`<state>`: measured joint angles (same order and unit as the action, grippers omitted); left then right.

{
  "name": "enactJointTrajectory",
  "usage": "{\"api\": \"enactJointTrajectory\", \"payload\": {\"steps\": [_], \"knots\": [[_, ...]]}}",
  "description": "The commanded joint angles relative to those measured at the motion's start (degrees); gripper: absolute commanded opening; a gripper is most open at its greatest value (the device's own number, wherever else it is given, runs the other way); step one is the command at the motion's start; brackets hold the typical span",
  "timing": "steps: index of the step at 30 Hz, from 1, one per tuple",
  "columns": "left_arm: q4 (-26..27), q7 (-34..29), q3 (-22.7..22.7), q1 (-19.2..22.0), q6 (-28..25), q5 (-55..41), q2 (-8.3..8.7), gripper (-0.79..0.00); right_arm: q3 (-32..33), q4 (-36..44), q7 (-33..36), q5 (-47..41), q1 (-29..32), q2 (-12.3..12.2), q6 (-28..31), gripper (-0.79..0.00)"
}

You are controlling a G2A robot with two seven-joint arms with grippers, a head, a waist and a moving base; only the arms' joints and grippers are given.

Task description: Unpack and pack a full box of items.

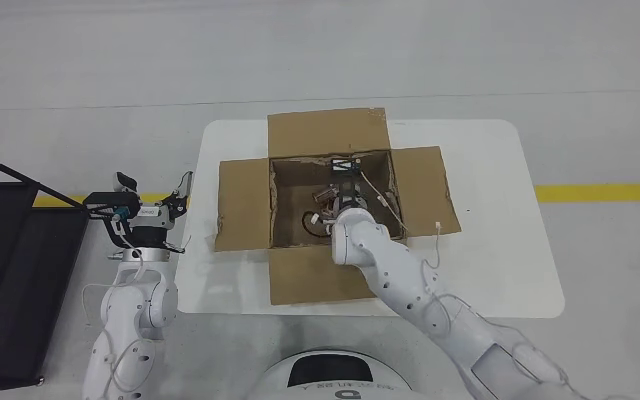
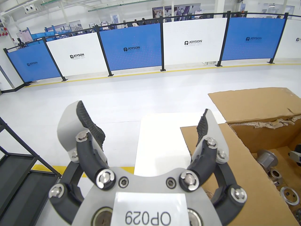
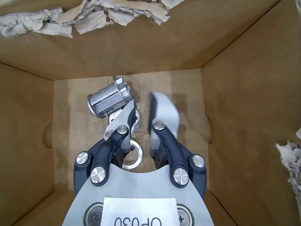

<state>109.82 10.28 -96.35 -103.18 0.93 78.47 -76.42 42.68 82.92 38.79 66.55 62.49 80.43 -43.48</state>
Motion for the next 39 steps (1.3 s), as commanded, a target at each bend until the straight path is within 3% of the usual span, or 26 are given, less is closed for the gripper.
{"api": "enactJointTrajectory", "payload": {"steps": [1, 11, 21, 39], "knots": [[0.0, 0.0, 0.0, 0.0, 0.0, 0.0, 0.00, 0.000, 0.4, 0.3, 1.1, 0.4, 0.0, 0.0, 1.1, 0.000], [0.0, 0.0, 0.0, 0.0, 0.0, 0.0, 0.00, 0.000, -1.8, -2.6, 7.7, 2.3, -4.0, 1.3, 10.6, 0.000], [0.0, 0.0, 0.0, 0.0, 0.0, 0.0, 0.00, 0.000, -5.9, -15.7, 11.0, -0.2, -12.3, 5.6, 13.8, 0.000], [0.0, 0.0, 0.0, 0.0, 0.0, 0.0, 0.00, 0.000, -9.0, -31.5, 9.3, -4.6, -18.6, 11.8, 17.5, -0.031]]}}
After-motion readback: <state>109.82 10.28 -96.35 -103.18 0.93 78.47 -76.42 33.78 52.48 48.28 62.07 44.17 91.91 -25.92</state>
